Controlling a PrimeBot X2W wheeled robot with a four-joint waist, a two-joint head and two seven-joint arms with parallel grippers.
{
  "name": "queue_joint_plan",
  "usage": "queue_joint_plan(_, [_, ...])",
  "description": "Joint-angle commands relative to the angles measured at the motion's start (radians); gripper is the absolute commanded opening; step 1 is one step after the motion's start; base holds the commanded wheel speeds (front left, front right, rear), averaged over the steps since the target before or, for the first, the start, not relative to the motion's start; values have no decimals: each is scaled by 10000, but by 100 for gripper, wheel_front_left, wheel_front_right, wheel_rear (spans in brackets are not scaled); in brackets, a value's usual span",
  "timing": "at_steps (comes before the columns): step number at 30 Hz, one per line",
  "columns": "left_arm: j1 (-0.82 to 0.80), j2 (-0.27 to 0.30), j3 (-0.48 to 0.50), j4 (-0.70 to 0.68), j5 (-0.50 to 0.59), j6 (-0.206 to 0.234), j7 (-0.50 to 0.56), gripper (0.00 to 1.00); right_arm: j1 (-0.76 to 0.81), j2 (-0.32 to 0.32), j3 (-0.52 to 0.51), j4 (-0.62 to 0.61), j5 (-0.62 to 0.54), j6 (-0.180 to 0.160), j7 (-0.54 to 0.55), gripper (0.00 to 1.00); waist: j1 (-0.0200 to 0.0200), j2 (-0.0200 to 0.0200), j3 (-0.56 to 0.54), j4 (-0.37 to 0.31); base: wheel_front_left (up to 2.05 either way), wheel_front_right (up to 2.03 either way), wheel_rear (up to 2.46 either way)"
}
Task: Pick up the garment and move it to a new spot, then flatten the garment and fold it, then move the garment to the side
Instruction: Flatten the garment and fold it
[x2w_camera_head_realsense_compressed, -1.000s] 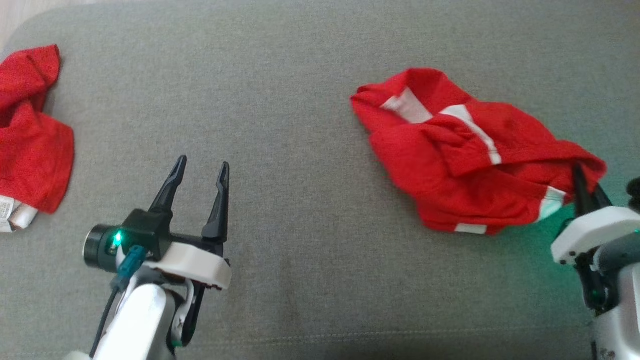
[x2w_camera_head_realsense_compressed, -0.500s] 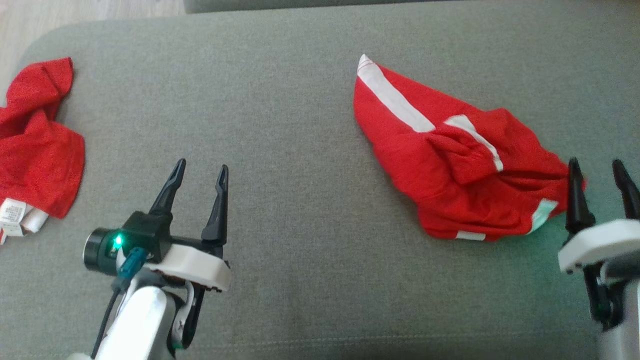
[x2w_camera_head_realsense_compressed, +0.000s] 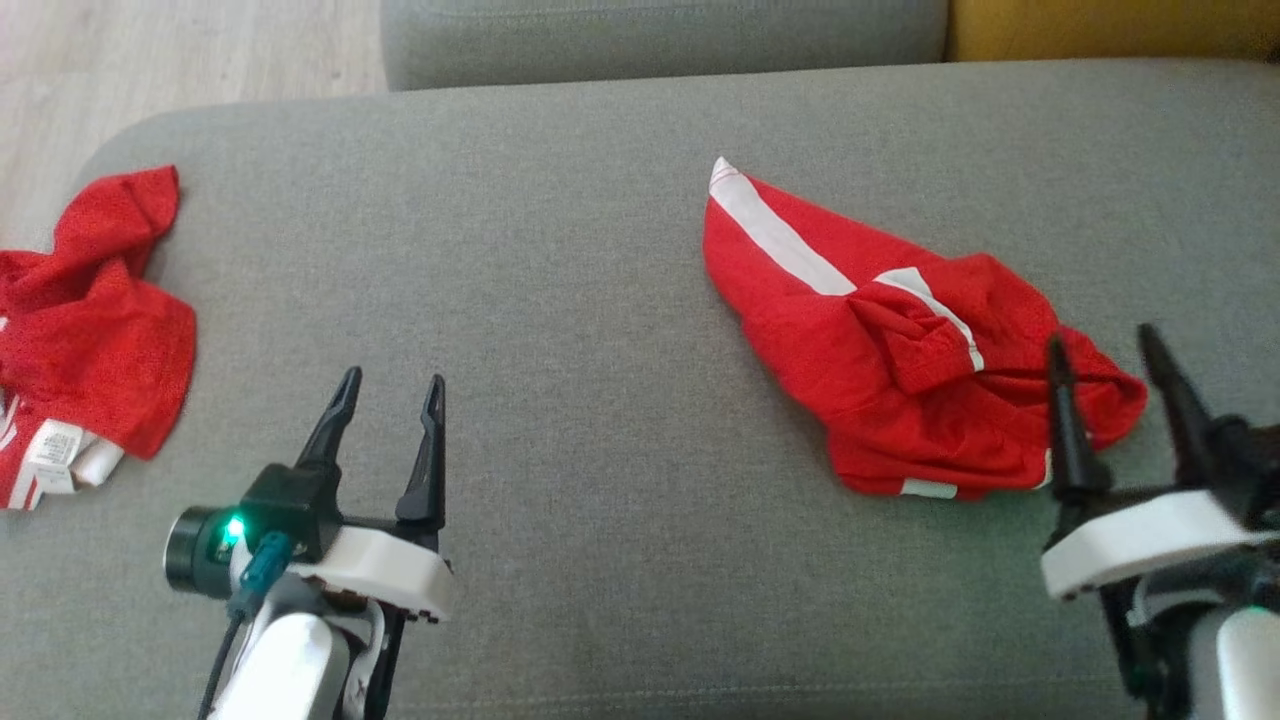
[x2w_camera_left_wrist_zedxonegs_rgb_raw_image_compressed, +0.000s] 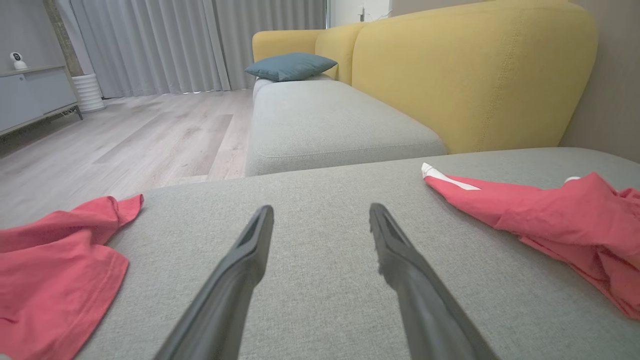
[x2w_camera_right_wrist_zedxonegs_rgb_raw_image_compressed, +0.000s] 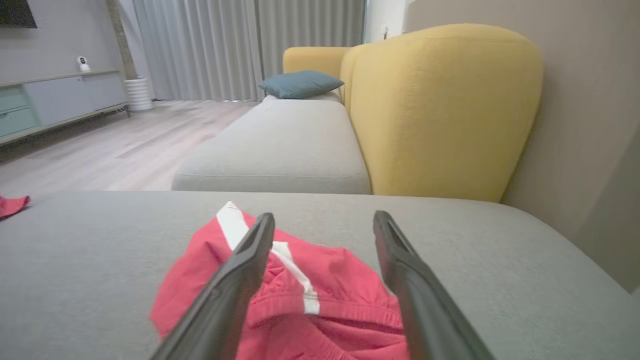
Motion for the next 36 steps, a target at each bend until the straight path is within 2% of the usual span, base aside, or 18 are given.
queue_joint_plan(1, [-273, 197, 407, -285, -43, 117, -109, 100, -10, 17, 470, -526, 67, 75, 92, 100, 0, -1, -93, 37, 0, 0, 0])
queue_joint_plan(24, [-124, 385, 356, -573, -128, 375, 81, 100, 224, 142, 805, -527, 360, 75, 333, 100, 0, -1, -85, 104, 0, 0, 0])
queue_joint_plan(36, [-613, 343, 214, -715, -67, 369, 61, 100, -725, -188, 2186, 583, 380, 75, 738, 100, 0, -1, 683, 376, 0, 0, 0])
